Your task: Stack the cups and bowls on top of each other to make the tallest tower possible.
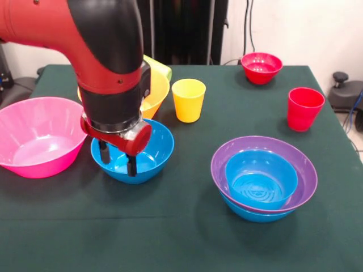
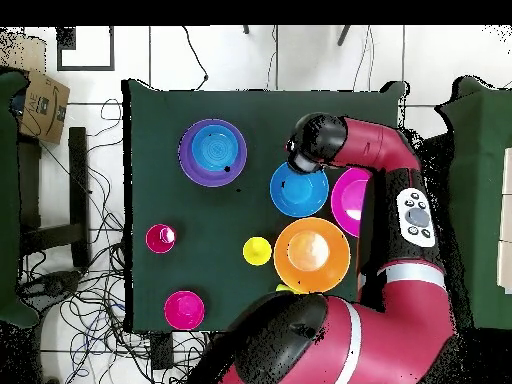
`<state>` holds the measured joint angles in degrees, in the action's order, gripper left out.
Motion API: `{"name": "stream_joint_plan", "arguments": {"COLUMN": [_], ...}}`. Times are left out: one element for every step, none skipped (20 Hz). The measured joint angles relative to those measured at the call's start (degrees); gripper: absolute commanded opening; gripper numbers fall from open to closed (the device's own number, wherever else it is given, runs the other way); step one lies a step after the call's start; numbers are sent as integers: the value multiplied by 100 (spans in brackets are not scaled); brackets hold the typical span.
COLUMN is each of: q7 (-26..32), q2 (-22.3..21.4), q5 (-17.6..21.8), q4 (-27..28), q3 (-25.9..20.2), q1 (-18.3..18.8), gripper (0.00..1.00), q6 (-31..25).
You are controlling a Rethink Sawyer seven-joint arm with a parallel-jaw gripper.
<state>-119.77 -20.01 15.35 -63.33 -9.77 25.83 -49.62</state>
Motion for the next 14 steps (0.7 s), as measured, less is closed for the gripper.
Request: {"name": "stream_joint_plan", "arguments": {"q7": [0, 0, 0, 0, 0, 0, 0, 0, 0, 0, 0, 0, 0, 0], "q2": [22, 24, 24, 24, 24, 24, 23, 22, 22, 22, 22, 22, 22, 21], "q5": [25, 27, 29, 30, 32, 33, 35, 37, 38, 38, 39, 40, 43, 45], "q4": [-32, -41, -51, -61, -80, -85, -92, -98, -106, -111, -115, -119, -124, -128], "q3": [-50, -64, -78, -92, -124, -132, -138, -144, -146, -147, -148, -148, -148, -149], "q1": [-10, -14, -17, -21, -45, -57, -74, -90, -115, -129, -138, -148, -168, -176], "gripper": [100, 100, 100, 100, 100, 100, 100, 100, 100, 100, 100, 100, 100, 100], "q6": [77, 96, 111, 126, 163, 171, 178, 185, 196, 201, 200, 200, 201, 201]}}
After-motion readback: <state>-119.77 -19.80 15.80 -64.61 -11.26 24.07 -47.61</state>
